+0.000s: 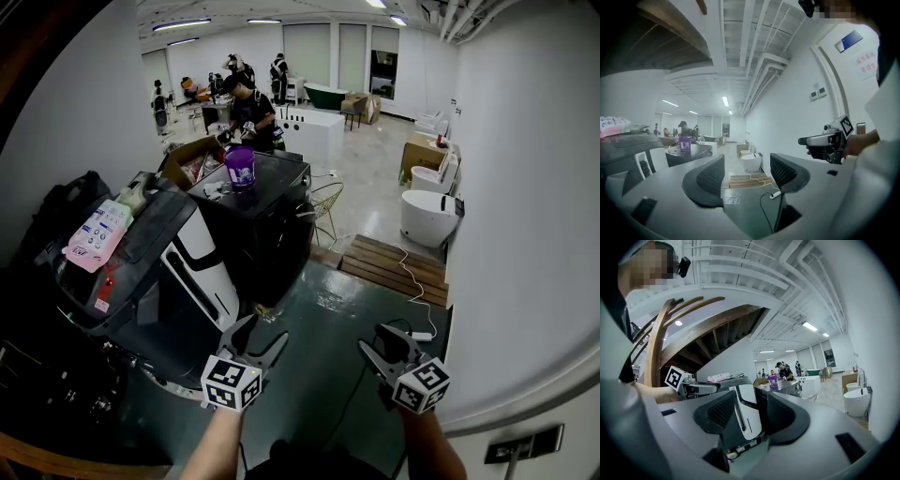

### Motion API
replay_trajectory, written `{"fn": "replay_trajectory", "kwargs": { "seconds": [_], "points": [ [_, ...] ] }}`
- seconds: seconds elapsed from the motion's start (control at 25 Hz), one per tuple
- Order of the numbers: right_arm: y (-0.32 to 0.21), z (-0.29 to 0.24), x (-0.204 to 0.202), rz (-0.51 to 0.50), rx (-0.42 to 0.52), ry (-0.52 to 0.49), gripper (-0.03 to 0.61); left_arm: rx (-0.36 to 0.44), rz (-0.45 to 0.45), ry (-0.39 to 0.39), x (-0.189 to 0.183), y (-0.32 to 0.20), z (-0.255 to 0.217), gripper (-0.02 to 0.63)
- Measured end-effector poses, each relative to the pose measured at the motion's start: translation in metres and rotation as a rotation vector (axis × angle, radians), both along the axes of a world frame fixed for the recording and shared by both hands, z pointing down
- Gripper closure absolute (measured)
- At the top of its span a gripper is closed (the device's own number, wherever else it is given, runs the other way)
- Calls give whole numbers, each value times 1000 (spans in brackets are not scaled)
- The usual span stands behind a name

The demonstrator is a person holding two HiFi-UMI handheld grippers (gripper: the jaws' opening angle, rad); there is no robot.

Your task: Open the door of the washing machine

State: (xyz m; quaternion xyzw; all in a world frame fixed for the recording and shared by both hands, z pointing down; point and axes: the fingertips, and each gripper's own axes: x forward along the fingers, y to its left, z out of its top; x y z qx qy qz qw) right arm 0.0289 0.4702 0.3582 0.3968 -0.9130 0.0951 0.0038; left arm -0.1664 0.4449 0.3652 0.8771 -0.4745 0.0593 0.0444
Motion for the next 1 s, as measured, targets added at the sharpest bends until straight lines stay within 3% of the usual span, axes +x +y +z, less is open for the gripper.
{"fn": "replay_trajectory", "kwargs": {
  "seconds": [0.2,0.4,0.68,1.0],
  "points": [
    [3,3,10,15,-8,-8,279,-1,37,-36,20,6,4,231],
    [13,10,28,27,-29,-16,198,-14,54,-25,43,11,9,222],
    [34,6,79,64,-19,-32,149,-14,79,-30,98,22,9,222],
    [54,15,133,99,-42,-57,141,-5,110,-32,153,27,10,222]
  ]
}}
